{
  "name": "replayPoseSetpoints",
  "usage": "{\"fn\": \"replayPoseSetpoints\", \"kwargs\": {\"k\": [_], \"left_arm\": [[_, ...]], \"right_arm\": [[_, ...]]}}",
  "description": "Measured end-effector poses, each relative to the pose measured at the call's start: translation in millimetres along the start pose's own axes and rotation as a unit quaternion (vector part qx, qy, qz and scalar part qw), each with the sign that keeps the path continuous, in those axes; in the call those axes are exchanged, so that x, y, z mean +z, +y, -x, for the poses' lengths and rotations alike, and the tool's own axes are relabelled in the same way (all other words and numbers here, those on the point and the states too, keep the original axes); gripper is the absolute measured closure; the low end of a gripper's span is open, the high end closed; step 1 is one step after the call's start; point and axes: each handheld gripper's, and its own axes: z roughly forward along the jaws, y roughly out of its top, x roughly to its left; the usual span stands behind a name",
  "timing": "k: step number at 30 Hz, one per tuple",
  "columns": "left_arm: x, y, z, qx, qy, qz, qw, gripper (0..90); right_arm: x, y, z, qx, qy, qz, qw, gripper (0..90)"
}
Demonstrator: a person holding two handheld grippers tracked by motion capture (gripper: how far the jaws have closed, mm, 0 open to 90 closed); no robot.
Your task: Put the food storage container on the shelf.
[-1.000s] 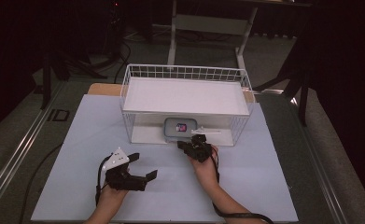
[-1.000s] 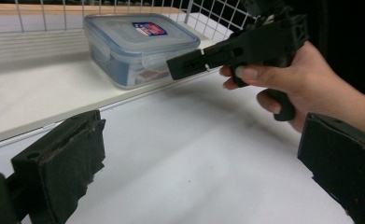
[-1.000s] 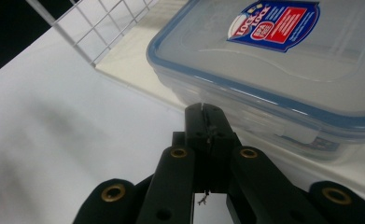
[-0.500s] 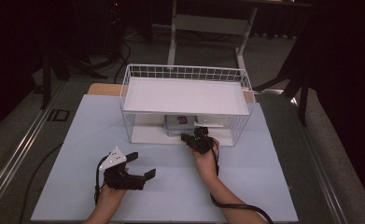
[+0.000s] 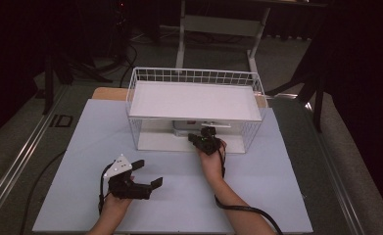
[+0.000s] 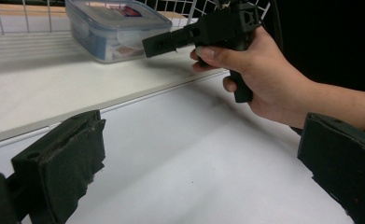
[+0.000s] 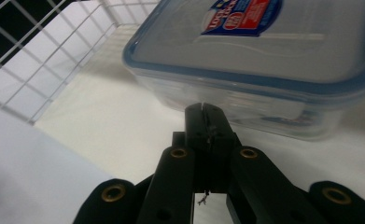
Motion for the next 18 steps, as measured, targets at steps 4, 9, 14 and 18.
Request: {"fn": "replayPoseSetpoints", "kwargs": {"k": [4,9,14,18], "left_arm": [[-0.1,-0.4,0.3,0.0,-0.001,0.001,1.0,1.7],[0.7,-0.1,1.0,0.001,-0.002,0.002,1.0,1.7],[0.6,-0.3,1.2,0.004,-0.001,0.0,1.0,1.6],[0.0,0.1,0.6,0.004,-0.013,0.003,0.9999,1.7]], "right_arm": [[-0.8,-0.3,2.6,0.031,0.003,-0.012,0.9994,90.0],[2.5,1.0,1.0,-0.011,0.013,0.004,0.9998,90.0],[1.6,0.3,-3.7,-0.005,-0.002,0.002,1.0,89.9],[-2.1,-3.3,-5.2,-0.011,-0.001,0.008,0.9999,89.4]]}}
